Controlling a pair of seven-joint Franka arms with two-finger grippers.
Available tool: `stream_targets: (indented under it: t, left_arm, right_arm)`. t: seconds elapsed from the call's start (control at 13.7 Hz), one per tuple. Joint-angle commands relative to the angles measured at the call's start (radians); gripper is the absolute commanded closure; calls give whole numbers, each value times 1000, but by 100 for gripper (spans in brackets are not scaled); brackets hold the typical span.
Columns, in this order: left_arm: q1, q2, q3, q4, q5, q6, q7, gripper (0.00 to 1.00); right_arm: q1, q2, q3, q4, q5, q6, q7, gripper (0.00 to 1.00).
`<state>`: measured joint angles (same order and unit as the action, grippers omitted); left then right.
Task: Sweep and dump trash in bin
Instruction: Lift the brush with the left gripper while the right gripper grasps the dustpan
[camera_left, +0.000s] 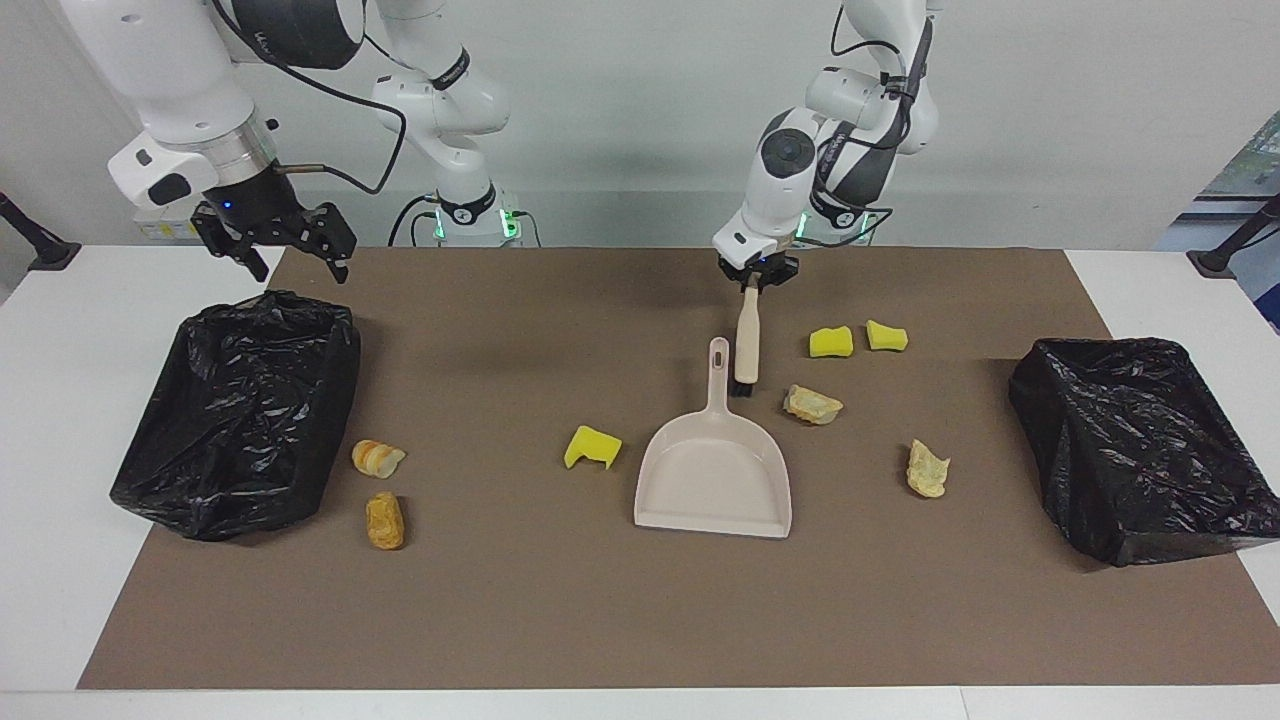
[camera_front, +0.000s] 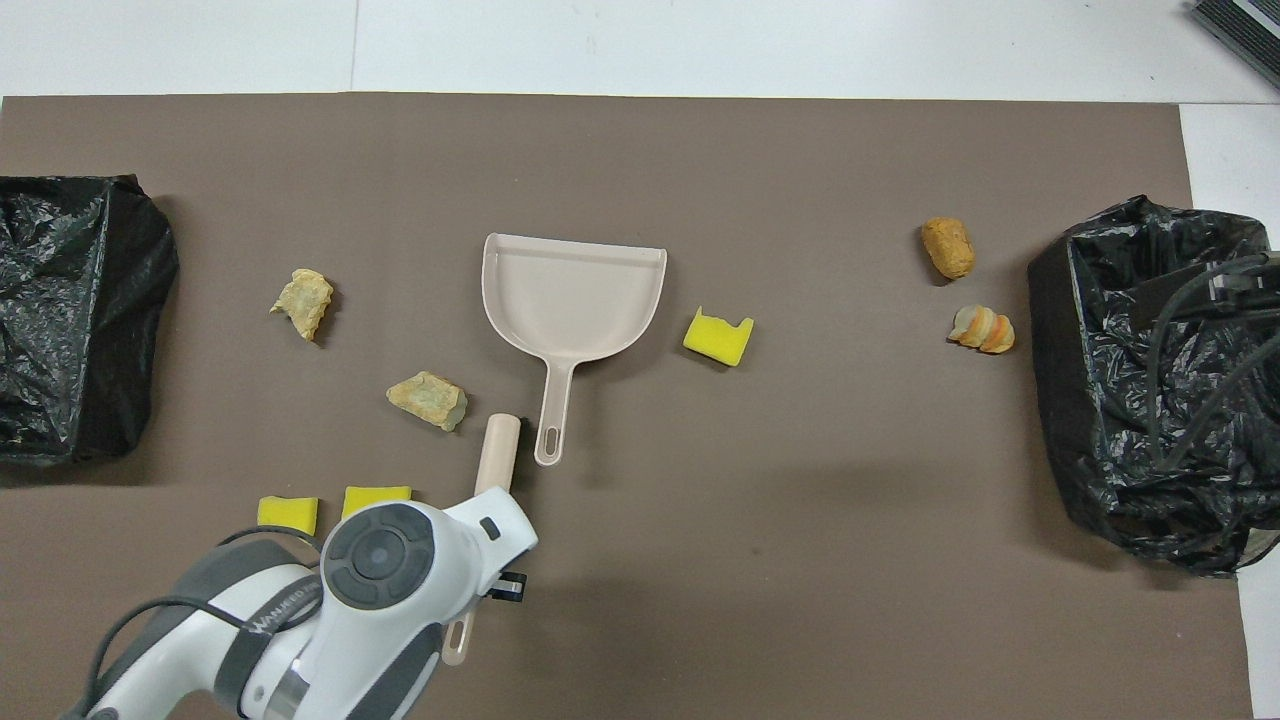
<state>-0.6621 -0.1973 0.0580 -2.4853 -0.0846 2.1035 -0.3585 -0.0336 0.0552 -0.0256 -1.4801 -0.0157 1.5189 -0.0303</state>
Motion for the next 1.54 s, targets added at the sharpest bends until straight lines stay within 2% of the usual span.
stream_targets:
  t: [0.0,0.22,0.37,0.51,0.66,0.8,0.95,1.24,1.46]
  left_arm:
    - [105,19,-9,6,-6,-5,30,100]
    - [221,24,-6,11,-1,-6,53,100]
    - [281,10,-4,54,0,-26,88,100]
    - [300,-39,-4,83,-1,-116,110,100]
    - [297,-111,-9,82,-1,-256,110,100]
    - [282,-152,-14,60,0,-350,115,100]
    - [268,-197,-15,13,-1,-371,206,100]
    - [288,-208,-7,-75,-1,-367,474,100]
    - [427,-197,-7,-87,-1,-330,724,100]
  right_arm:
    - [-11,-38,3,-38,11,-28,13,0]
    - [44,-136,4,-246,48,81,24,0]
    - [76,-132,6,-319,92,159,88,0]
    - [167,-103,6,-365,123,275,249,0]
    - [282,-36,4,-373,123,383,390,0]
    - [371,40,4,-368,122,484,418,0]
    - [408,73,4,-365,122,558,485,0]
    - [523,150,4,-324,102,628,679,0]
    - [570,184,3,-290,68,639,707,0]
